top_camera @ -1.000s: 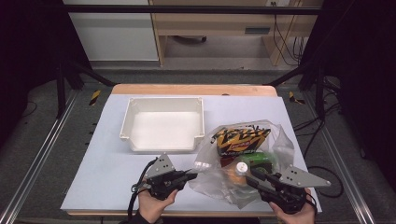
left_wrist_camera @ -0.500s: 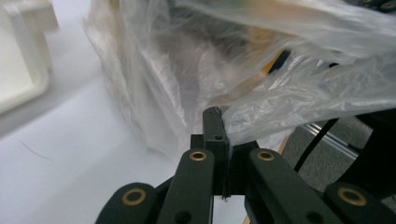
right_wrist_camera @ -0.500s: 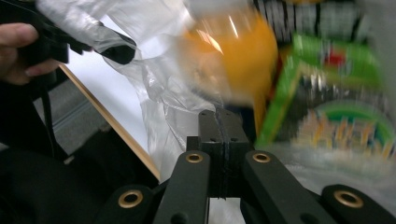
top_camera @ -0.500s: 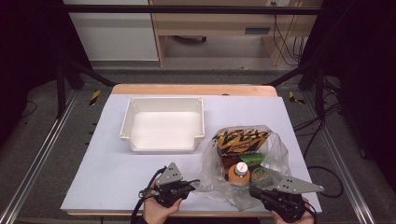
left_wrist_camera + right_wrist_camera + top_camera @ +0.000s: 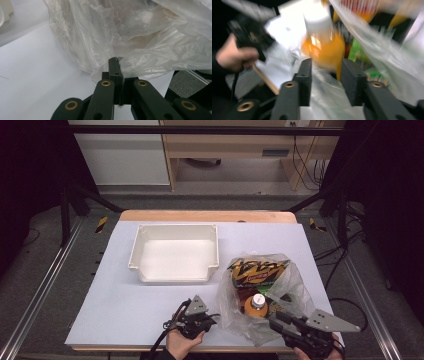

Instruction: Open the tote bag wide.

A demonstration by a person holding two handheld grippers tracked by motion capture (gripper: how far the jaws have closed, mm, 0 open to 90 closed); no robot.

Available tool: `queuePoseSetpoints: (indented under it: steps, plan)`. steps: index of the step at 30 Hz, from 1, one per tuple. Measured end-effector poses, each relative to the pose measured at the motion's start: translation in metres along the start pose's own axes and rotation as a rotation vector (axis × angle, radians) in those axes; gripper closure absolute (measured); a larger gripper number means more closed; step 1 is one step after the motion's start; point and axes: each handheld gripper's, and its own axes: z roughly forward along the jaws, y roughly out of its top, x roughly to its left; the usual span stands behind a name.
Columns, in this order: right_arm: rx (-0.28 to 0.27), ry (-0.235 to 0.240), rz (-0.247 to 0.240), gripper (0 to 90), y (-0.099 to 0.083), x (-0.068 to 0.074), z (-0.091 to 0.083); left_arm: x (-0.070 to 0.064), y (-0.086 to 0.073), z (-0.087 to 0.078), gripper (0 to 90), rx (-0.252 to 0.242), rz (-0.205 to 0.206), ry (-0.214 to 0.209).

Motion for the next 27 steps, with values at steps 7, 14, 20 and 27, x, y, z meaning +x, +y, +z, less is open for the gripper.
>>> queuePoseSetpoints:
  steps: [7, 14, 20, 27]
  plan:
    - [-0.165, -0.055, -0.059, 52.7, 0.050, 0.007, -0.019, 0.001, -0.001, 0.003, 90.0, 0.001, 0.007, 0.001]
    - [-0.260, -0.142, -0.126, 43.1, 0.104, 0.011, -0.010, 0.001, -0.001, 0.003, 90.0, 0.005, 0.008, -0.003]
    - [-0.173, -0.329, -0.133, 40.2, 0.127, -0.024, 0.008, 0.003, -0.001, 0.001, 90.0, -0.002, 0.003, -0.009]
    - [-0.035, -0.381, -0.013, 42.7, 0.081, -0.075, 0.018, 0.008, 0.003, -0.005, 88.8, -0.035, -0.009, -0.007]
